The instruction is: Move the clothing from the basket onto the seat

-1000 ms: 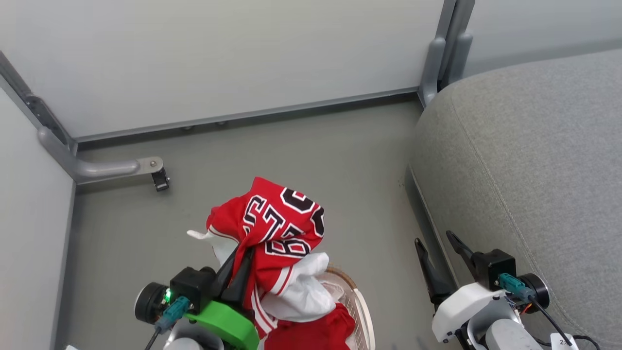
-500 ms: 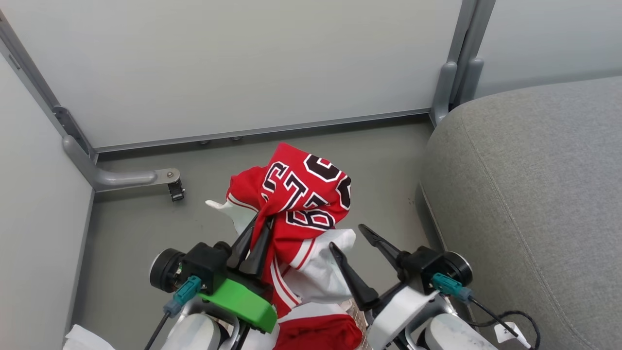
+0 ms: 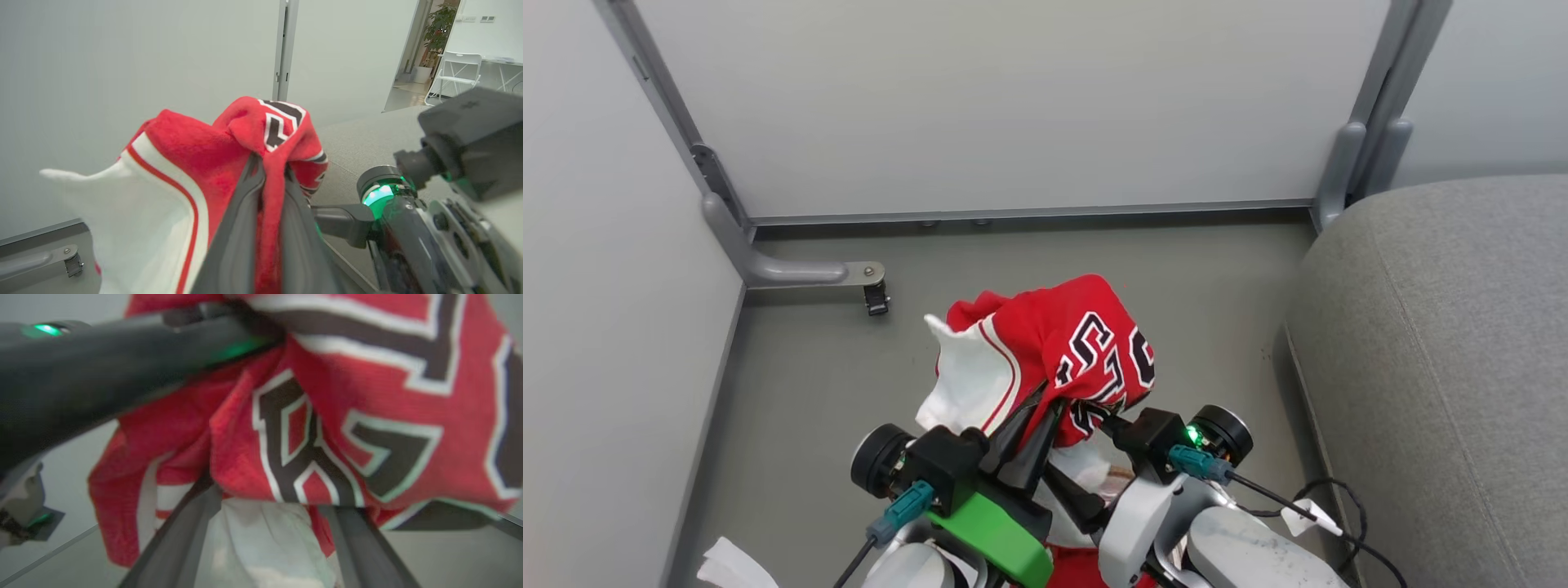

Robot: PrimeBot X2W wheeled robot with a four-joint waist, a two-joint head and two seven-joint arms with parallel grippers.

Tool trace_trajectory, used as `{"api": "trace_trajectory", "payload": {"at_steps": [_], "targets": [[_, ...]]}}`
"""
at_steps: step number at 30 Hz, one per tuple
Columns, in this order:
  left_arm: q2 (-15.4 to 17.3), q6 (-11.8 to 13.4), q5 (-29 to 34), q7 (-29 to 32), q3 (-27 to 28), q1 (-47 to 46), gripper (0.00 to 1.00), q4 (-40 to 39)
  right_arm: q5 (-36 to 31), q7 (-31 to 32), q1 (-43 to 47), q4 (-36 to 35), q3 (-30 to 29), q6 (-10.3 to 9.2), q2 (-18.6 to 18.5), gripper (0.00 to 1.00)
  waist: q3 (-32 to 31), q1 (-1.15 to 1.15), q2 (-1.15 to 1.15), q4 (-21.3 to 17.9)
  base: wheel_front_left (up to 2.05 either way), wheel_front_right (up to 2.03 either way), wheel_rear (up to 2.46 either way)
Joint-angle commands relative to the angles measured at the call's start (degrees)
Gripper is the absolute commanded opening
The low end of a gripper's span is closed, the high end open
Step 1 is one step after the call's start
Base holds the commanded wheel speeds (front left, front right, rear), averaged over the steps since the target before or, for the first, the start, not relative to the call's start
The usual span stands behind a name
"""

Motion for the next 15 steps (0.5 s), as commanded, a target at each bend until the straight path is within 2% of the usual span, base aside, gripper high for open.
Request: {"api": "trace_trajectory", "payload": {"at_steps": [1,2,3,4,9,15], "targets": [[0.0,0.0,-0.7,-0.1,-0.6,-1.4,0.0,-0.5,1.0,-0.2,-1.0,1.2,1.0,-0.06,-0.2,1.0,-0.2,0.0,0.0,1.9,0.0,0.0,0.0],[-0.1,0.0,-0.9,0.0,-0.7,-1.4,0.0,-0.4,1.5,-0.2,-1.3,1.6,1.4,-0.06,-0.2,0.87,-0.2,0.0,0.0,2.3,0.0,0.0,0.0],[-0.1,0.0,-1.1,-0.1,-0.9,-1.4,0.0,-0.3,2.4,-0.2,-1.7,1.9,2.0,-0.06,-0.2,0.5,-0.3,0.0,0.0,2.6,0.0,0.0,0.0],[0.0,0.0,-1.2,0.0,-1.1,-1.4,0.0,-0.4,3.0,-0.2,-1.9,2.3,2.3,-0.06,-0.2,0.0,-0.3,0.0,0.0,2.9,0.0,0.0,0.0],[0.4,0.0,-1.6,0.0,-1.2,-1.1,0.0,-0.3,4.8,-0.3,-2.6,2.0,1.5,-0.06,-0.2,0.0,-0.1,0.0,0.0,3.4,0.0,0.0,0.0],[0.3,0.0,-0.2,0.0,0.9,0.0,0.0,0.1,2.5,-0.3,-0.8,0.2,-2.0,-0.06,-0.2,0.0,-0.1,0.0,0.0,1.6,0.0,0.0,0.0]]}}
